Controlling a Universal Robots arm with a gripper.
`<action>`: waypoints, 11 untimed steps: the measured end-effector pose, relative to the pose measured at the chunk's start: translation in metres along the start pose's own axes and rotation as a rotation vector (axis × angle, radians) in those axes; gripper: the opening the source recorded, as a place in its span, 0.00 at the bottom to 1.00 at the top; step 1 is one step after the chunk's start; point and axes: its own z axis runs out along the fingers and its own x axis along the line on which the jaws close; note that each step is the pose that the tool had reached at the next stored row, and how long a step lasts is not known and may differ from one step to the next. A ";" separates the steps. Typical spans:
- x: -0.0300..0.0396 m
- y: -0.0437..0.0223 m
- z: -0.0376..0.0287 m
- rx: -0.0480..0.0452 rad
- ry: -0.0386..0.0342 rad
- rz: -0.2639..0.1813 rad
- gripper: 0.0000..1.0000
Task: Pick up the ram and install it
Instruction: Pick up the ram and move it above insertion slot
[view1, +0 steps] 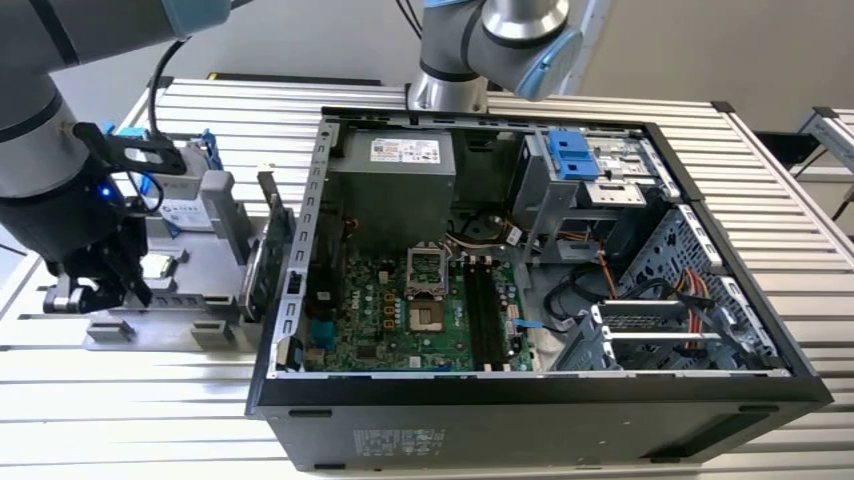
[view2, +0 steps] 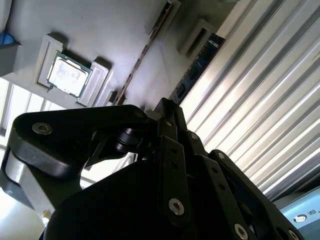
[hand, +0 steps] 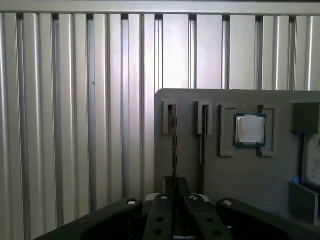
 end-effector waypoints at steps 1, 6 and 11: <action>0.0000 0.0000 -0.0012 0.0000 0.0000 0.000 0.00; -0.0001 0.0001 -0.0072 0.0000 0.0000 0.000 0.00; -0.0002 0.0002 -0.0136 0.0001 -0.0001 0.000 0.00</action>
